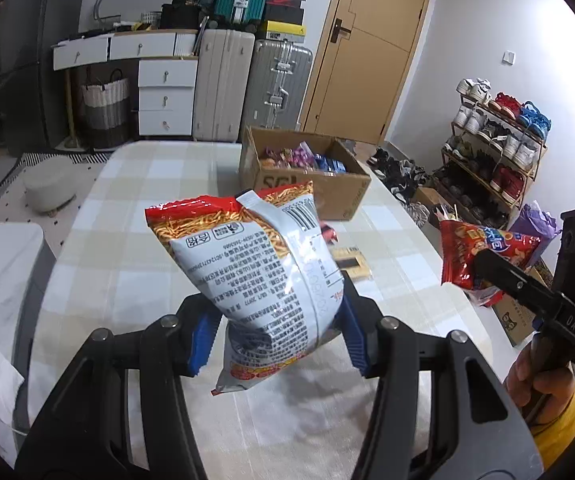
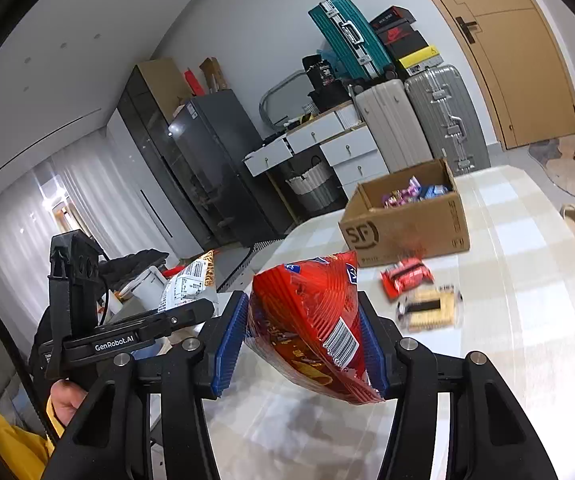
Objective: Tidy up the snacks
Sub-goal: 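Lift and carry the noodle bag and red chip bag over the box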
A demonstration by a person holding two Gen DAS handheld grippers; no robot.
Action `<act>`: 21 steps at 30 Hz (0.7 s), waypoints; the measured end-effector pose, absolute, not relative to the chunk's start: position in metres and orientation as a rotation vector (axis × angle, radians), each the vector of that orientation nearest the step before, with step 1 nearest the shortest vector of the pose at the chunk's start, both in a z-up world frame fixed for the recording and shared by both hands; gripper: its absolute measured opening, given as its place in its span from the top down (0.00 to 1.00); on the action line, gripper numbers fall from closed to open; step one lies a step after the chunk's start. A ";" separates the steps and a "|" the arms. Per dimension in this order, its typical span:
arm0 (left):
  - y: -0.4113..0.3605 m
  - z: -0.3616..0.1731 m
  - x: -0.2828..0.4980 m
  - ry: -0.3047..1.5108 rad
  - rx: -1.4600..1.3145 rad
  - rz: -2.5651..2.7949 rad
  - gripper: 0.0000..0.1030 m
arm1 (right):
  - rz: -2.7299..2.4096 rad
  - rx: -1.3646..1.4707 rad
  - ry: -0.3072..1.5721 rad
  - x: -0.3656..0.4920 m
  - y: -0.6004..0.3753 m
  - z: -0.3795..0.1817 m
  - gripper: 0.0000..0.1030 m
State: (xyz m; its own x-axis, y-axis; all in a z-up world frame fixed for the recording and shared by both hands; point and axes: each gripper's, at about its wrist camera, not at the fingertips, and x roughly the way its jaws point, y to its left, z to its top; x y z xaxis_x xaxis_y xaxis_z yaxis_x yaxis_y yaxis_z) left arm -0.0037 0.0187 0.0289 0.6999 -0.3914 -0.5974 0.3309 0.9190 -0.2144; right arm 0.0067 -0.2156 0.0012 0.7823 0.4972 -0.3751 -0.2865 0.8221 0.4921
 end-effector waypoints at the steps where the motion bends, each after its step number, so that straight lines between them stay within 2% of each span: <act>1: 0.019 0.033 -0.003 0.684 -0.090 -0.404 0.51 | 0.431 0.423 0.513 0.010 -0.216 0.006 0.48; 11: 0.004 0.076 0.035 0.644 -0.050 -0.427 0.51 | 0.437 0.357 0.464 0.062 -0.225 0.053 0.48; 21: -0.043 0.100 0.136 0.663 0.014 -0.424 0.51 | 0.400 0.260 0.463 0.151 -0.230 0.089 0.48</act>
State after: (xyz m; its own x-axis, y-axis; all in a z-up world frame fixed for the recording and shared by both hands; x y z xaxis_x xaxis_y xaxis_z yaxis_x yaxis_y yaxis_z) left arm 0.1359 -0.0434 0.0997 0.7060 -0.3768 -0.5997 0.3859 0.9147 -0.1204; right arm 0.1509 -0.2296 0.0890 0.8198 0.4289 -0.3795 -0.3128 0.8904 0.3307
